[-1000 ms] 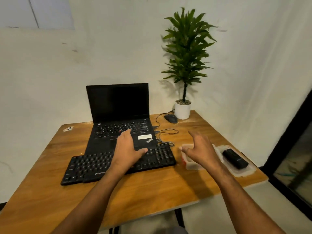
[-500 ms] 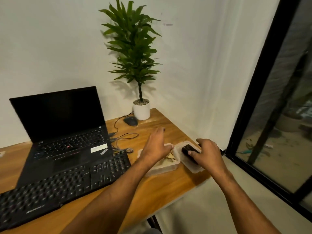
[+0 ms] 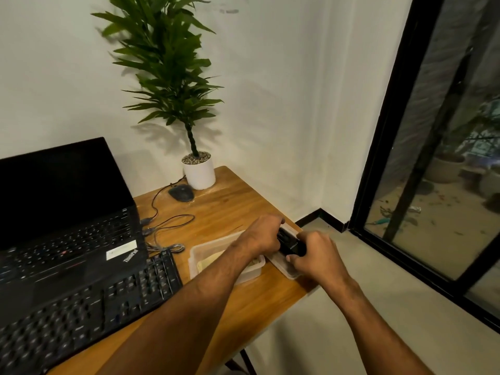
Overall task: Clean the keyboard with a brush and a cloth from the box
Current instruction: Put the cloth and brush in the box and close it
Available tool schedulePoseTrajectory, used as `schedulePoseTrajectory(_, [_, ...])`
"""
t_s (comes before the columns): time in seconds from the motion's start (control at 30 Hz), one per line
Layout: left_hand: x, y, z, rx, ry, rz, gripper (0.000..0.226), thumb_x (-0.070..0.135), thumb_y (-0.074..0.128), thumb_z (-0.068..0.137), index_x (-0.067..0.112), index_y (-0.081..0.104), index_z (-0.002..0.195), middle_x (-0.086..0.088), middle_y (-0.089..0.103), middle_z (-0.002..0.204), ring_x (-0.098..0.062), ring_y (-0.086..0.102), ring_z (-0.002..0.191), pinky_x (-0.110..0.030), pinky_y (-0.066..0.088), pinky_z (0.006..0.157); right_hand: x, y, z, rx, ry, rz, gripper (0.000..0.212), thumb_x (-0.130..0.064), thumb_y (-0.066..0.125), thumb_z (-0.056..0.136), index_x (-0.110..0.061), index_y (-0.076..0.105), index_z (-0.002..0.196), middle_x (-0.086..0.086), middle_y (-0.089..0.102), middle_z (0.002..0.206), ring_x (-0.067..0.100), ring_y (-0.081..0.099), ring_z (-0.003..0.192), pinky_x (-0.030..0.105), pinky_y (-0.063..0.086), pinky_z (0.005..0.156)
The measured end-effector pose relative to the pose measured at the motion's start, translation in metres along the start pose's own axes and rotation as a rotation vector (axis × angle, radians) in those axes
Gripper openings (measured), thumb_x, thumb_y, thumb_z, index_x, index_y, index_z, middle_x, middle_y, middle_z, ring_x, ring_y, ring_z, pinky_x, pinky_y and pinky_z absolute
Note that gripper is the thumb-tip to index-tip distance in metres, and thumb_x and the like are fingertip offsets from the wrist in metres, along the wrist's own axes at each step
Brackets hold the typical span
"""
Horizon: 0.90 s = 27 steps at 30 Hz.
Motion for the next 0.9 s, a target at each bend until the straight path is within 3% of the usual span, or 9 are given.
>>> schedulePoseTrajectory(0.23, [0.001, 0.006, 0.003, 0.015, 0.049, 0.032, 0.054, 0.004, 0.08, 0.084, 0.014, 0.063, 0.135, -0.006, 0.065, 0.131, -0.021, 0.061, 0.121, -0.031, 0.053, 0.1, -0.003, -0.003, 0.002, 0.026, -0.017, -0.013, 0.03, -0.023, 0.08, 0.071, -0.019, 0.073, 0.101, -0.006, 0.065, 0.084, 0.01, 0.063, 0.081, 0.028, 0.06, 0.068])
schedulePoseTrajectory(0.37, [0.003, -0.011, -0.002, 0.097, 0.093, -0.006, 0.048, 0.006, 0.083, 0.083, 0.013, 0.068, 0.128, -0.005, 0.069, 0.123, -0.02, 0.065, 0.114, -0.031, 0.055, 0.097, -0.007, -0.016, 0.003, 0.083, -0.05, 0.018, 0.027, -0.016, 0.078, 0.072, -0.018, 0.073, 0.099, -0.007, 0.065, 0.082, 0.006, 0.06, 0.076, 0.012, 0.043, 0.056])
schedulePoseTrajectory(0.43, [0.003, -0.026, -0.007, 0.153, 0.125, 0.008, 0.048, 0.007, 0.084, 0.084, 0.013, 0.068, 0.129, -0.006, 0.07, 0.123, -0.021, 0.065, 0.114, -0.033, 0.055, 0.099, -0.015, -0.026, 0.005, 0.116, -0.071, 0.028, 0.026, -0.014, 0.078, 0.073, -0.018, 0.074, 0.099, -0.006, 0.066, 0.083, 0.006, 0.059, 0.076, 0.011, 0.039, 0.055])
schedulePoseTrajectory(0.5, [-0.002, -0.041, -0.015, 0.197, 0.139, 0.018, 0.051, 0.011, 0.086, 0.083, 0.013, 0.068, 0.131, -0.007, 0.069, 0.125, -0.021, 0.064, 0.116, -0.033, 0.052, 0.101, -0.03, -0.033, 0.006, 0.129, -0.112, 0.045, 0.027, -0.011, 0.078, 0.076, -0.017, 0.075, 0.101, -0.003, 0.069, 0.088, 0.01, 0.061, 0.081, 0.013, 0.044, 0.06])
schedulePoseTrajectory(0.6, [-0.021, -0.063, -0.032, 0.253, 0.122, 0.003, 0.054, 0.02, 0.09, 0.081, 0.015, 0.069, 0.13, -0.004, 0.069, 0.124, -0.019, 0.062, 0.115, -0.028, 0.05, 0.097, -0.055, -0.038, 0.006, 0.135, -0.174, 0.084, 0.036, -0.009, 0.079, 0.078, -0.013, 0.074, 0.114, 0.005, 0.073, 0.103, 0.02, 0.066, 0.096, 0.03, 0.056, 0.081])
schedulePoseTrajectory(0.73, [-0.053, -0.084, -0.066, 0.301, 0.088, 0.004, 0.051, 0.032, 0.092, 0.077, 0.018, 0.071, 0.122, 0.002, 0.07, 0.116, -0.013, 0.062, 0.105, -0.028, 0.053, 0.091, -0.087, -0.026, 0.003, 0.102, -0.252, 0.089, 0.049, -0.012, 0.08, 0.08, -0.016, 0.068, 0.127, 0.002, 0.071, 0.117, 0.016, 0.063, 0.108, 0.021, 0.048, 0.086])
schedulePoseTrajectory(0.9, [-0.089, -0.087, -0.106, 0.318, 0.004, 0.024, 0.046, 0.038, 0.092, 0.076, 0.021, 0.071, 0.113, 0.01, 0.064, 0.103, -0.005, 0.054, 0.091, -0.019, 0.047, 0.078, -0.121, -0.003, -0.003, 0.02, -0.331, 0.081, 0.056, -0.012, 0.084, 0.078, -0.019, 0.066, 0.131, -0.002, 0.067, 0.125, 0.012, 0.06, 0.115, 0.023, 0.049, 0.096])
Point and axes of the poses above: each hand's wrist, its own z-axis towards the middle knuckle, its own y-axis out of the palm, x = y × z, the point moved 8 cm from there along z, towards the middle knuckle
